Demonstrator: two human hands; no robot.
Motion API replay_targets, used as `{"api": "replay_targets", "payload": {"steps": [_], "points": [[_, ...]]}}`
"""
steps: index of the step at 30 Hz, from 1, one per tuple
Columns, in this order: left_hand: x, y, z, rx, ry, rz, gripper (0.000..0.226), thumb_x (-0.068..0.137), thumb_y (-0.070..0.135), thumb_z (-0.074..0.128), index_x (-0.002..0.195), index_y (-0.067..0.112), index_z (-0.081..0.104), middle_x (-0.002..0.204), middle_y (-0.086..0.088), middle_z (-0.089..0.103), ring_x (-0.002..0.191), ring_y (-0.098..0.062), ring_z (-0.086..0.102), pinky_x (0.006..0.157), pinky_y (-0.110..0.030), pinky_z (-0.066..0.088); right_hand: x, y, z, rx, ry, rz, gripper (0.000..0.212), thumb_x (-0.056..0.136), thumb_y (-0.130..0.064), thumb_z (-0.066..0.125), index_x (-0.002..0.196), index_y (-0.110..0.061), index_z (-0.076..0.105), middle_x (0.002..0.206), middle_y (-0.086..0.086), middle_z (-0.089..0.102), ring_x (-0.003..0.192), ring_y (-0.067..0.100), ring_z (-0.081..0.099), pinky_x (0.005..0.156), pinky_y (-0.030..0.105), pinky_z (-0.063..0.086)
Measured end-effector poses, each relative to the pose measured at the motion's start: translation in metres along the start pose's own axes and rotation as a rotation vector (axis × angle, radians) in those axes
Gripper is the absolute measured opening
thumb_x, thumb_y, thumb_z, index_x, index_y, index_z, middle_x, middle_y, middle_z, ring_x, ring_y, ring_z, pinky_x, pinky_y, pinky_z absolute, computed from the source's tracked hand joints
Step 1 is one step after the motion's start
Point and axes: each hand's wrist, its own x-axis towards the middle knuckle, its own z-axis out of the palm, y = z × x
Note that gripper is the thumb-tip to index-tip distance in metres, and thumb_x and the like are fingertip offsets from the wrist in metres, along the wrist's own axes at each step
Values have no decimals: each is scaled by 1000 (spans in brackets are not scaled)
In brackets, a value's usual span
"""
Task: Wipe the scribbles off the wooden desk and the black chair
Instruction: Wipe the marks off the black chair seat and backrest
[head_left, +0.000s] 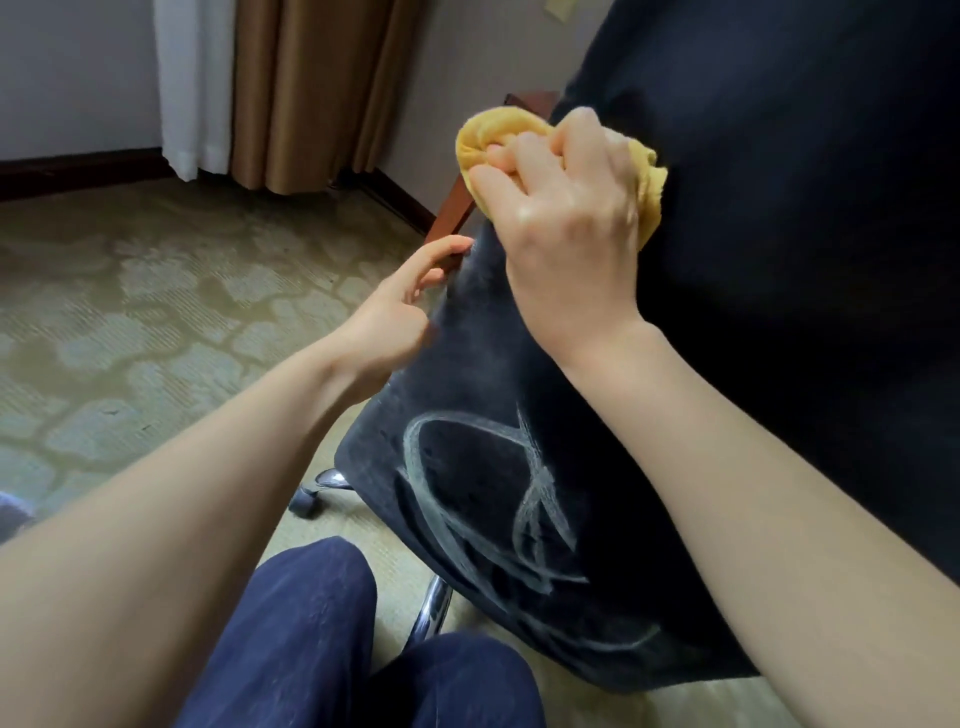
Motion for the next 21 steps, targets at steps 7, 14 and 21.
{"api": "replay_targets", "payload": {"steps": [7,14,21], "points": [[6,-21,-10,-138,18,-41,86,70,-30,24,135,25,36,138,1,48,124,-6,44,63,-6,48,-43,-34,14,96,-144,34,20,88,-3,56,81,-13,72,75,5,64,80,22,41,72,33,33],[9,-35,-4,-115,132,-70,79,76,-29,26,142,14,35,132,-6,51,121,-13,49,83,-10,47,-97,-51,1,215,-310,-40,22,91,-2,55,87,-12,74,79,1,67,68,22,51,68,32,38],[-5,-35,10,116,130,-4,82,75,-24,28,143,22,35,146,-1,39,137,-16,32,106,-34,37,-133,-19,-32,224,-479,-347,27,87,3,56,75,-15,72,69,-1,61,63,20,49,62,32,39]]}}
